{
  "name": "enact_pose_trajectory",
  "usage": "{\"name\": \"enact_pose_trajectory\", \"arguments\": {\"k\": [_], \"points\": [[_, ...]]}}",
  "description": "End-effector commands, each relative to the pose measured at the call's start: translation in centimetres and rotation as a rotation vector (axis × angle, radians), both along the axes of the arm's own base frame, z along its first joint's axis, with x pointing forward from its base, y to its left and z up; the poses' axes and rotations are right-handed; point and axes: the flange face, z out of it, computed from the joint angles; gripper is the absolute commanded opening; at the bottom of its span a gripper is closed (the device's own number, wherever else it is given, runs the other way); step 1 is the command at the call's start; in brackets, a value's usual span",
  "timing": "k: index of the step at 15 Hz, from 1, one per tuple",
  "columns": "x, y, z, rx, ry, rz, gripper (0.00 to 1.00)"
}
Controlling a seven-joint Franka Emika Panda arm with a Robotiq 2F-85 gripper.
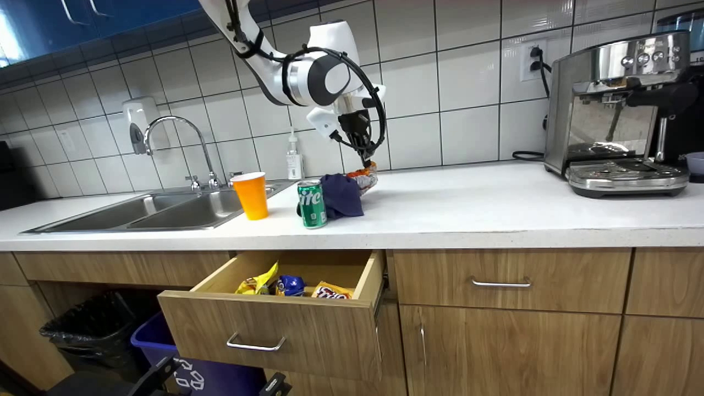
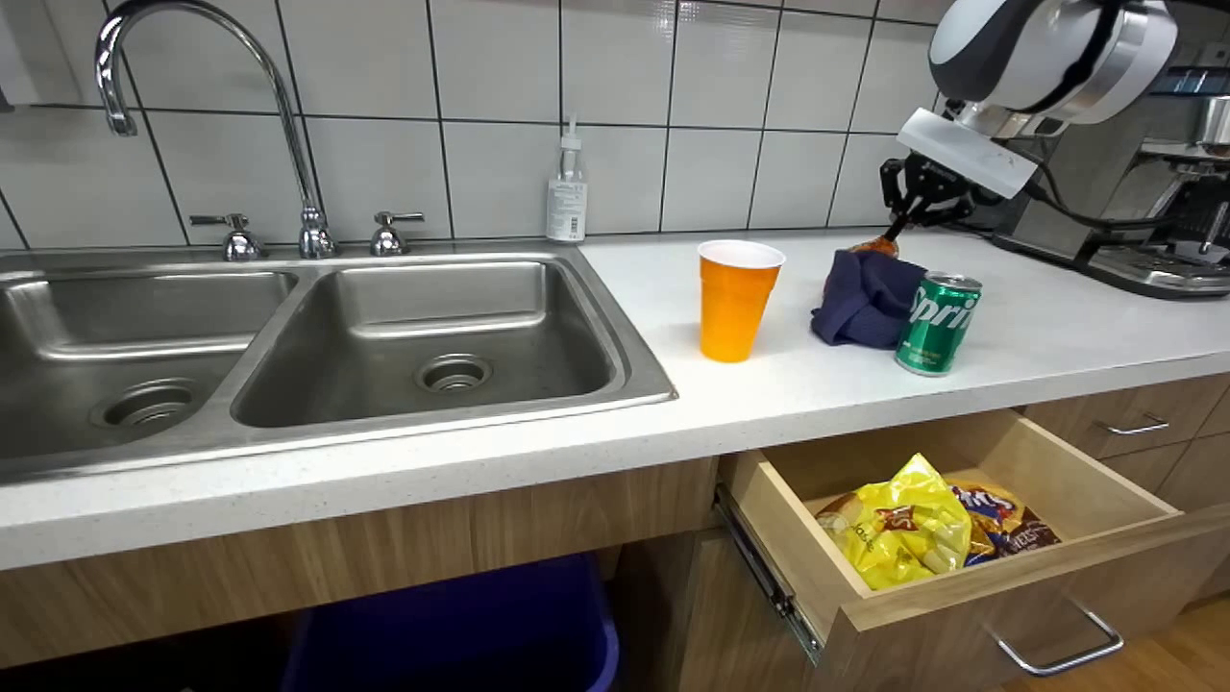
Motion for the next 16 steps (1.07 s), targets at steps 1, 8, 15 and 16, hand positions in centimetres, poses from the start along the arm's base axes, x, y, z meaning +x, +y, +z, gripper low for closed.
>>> {"name": "enact_pose_trajectory", "arguments": {"k": [1, 8, 15, 16], "points": [[-1.3, 0.5, 3.3, 0.014, -0.052, 0.026, 0.00], [-2.7, 0.8, 6.2, 0.017, -0.097, 0.046, 0.00], [-4.8, 1.3, 8.3, 0.009, -0.140, 0.079, 0.00], [-5.2, 1.3, 8.6, 0.006, -0.146, 0.082, 0.00]]}}
